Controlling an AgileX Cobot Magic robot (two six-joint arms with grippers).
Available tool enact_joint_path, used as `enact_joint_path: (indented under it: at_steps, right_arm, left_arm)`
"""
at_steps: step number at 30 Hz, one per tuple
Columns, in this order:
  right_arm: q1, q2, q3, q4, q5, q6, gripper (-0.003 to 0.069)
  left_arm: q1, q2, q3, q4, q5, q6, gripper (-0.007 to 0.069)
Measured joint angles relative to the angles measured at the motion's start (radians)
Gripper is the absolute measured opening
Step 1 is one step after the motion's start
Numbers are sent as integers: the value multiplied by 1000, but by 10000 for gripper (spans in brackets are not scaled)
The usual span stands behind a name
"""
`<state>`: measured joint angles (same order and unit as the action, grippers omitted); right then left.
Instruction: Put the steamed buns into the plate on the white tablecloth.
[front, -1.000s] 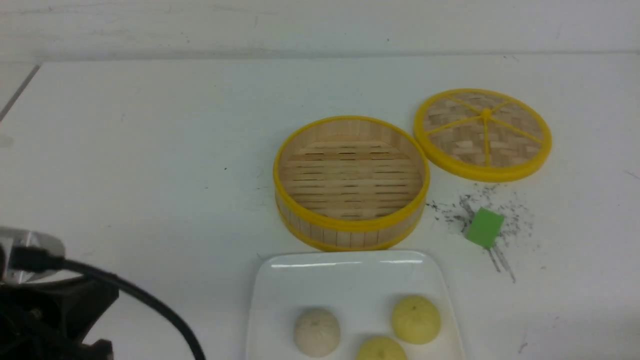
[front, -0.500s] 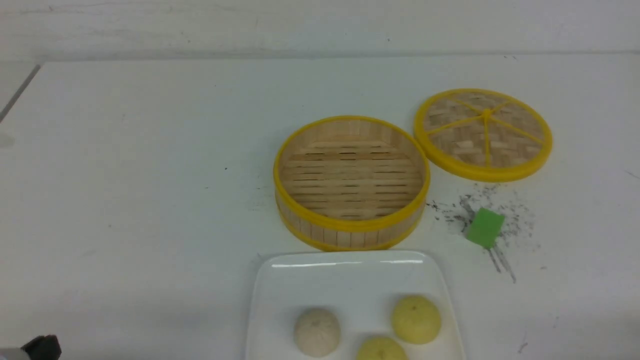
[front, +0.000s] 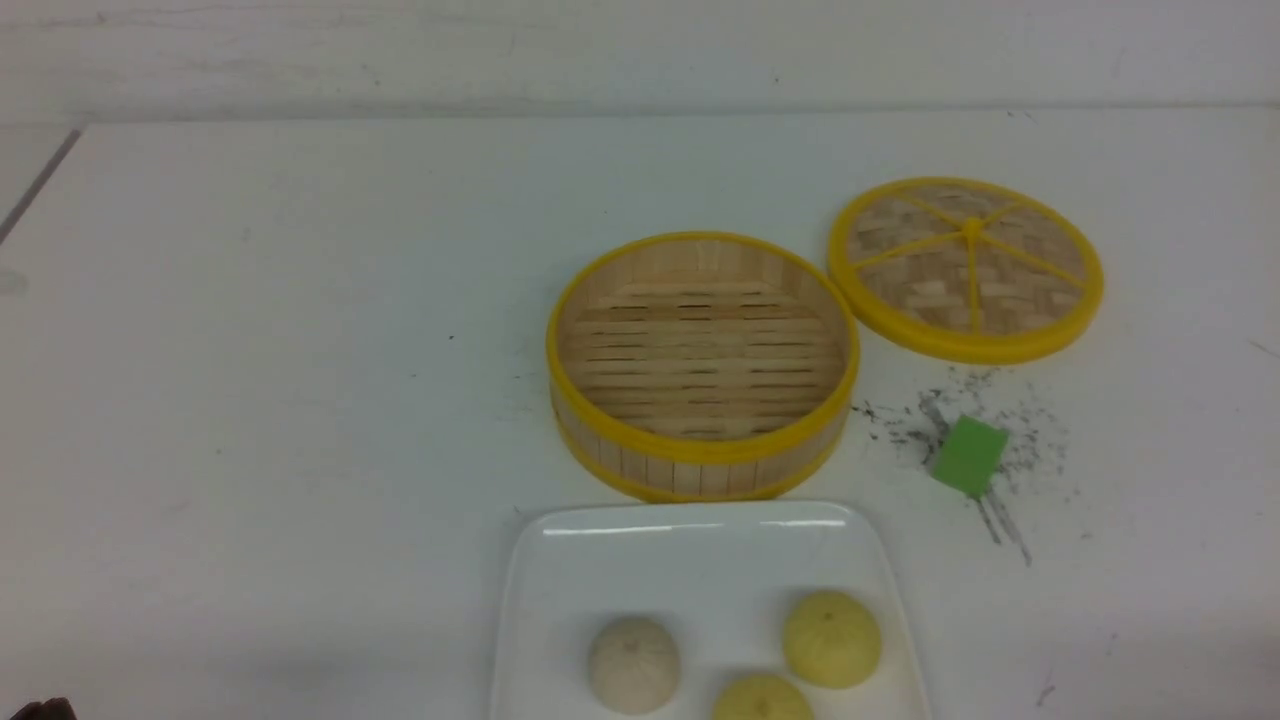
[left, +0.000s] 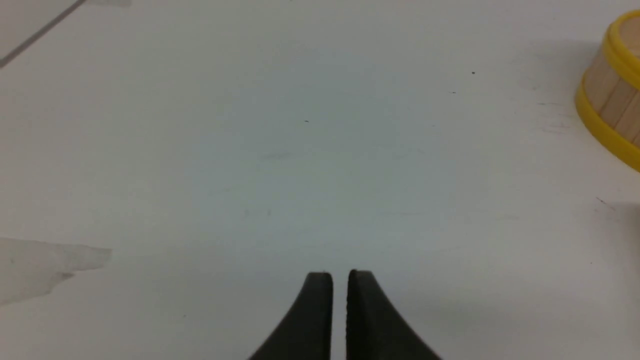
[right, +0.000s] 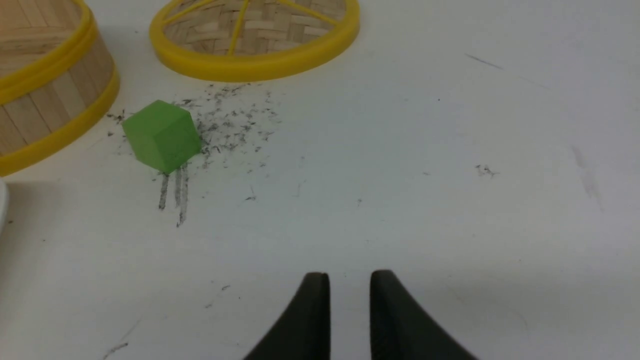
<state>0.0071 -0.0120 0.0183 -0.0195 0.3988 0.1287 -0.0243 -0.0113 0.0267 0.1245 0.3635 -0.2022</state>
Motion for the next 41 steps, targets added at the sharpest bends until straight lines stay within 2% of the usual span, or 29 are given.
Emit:
enact_joint_path:
  at_steps: [26, 41]
  right_arm:
    - [0, 0, 0, 0, 0, 0, 176]
    - [0, 0, 0, 0, 0, 0, 199]
  left_arm:
    - [0, 0, 0, 2, 3, 1, 87]
    - [0, 0, 0, 100, 7, 2, 90]
